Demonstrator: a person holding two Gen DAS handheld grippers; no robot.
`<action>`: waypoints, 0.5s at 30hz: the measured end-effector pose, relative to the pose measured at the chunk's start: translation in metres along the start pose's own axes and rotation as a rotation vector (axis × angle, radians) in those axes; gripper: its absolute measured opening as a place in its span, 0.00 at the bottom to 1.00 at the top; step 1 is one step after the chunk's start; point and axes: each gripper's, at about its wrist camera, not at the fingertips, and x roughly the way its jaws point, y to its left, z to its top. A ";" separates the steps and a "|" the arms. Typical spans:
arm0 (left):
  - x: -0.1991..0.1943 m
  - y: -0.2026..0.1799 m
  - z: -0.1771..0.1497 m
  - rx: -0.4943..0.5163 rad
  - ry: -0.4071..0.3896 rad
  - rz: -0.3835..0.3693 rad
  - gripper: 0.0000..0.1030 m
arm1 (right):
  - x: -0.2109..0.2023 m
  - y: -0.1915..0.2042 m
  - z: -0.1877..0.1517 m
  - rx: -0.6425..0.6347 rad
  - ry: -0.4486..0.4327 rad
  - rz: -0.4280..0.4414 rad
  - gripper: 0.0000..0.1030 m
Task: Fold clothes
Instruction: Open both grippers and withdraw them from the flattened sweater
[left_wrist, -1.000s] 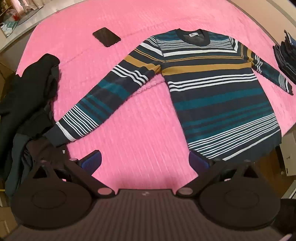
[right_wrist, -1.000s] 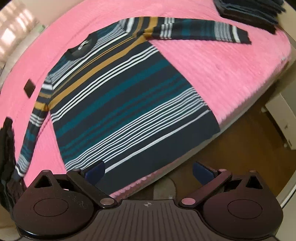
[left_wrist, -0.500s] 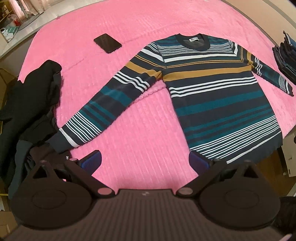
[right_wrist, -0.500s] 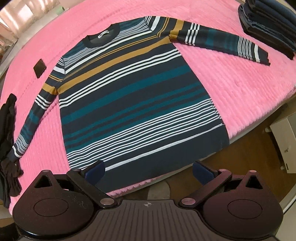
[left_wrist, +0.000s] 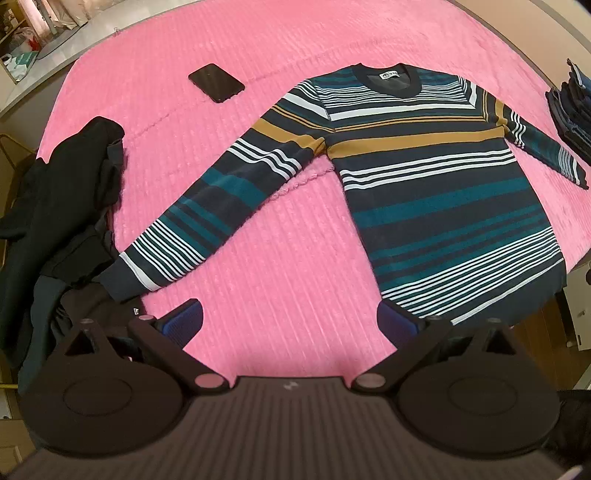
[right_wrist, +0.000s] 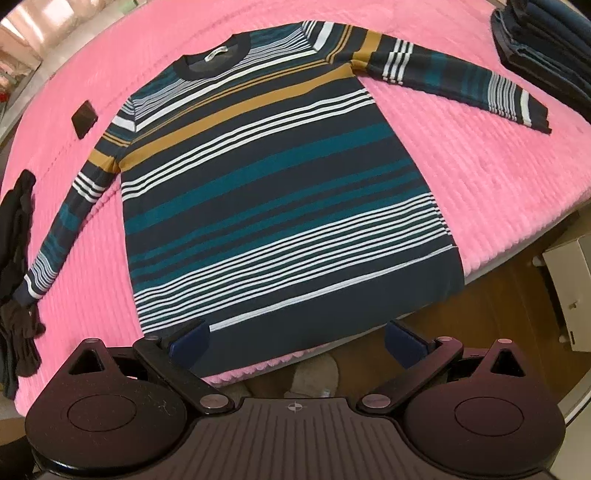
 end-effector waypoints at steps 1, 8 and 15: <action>0.000 0.001 -0.001 -0.003 0.000 0.002 0.96 | 0.001 0.001 0.001 -0.005 0.001 0.002 1.00; -0.001 0.003 -0.006 -0.035 0.012 0.021 0.96 | 0.006 0.009 0.010 -0.048 -0.005 0.020 1.00; -0.006 0.004 -0.009 -0.076 0.005 0.055 0.96 | -0.018 0.044 0.026 -0.287 -0.263 0.166 1.00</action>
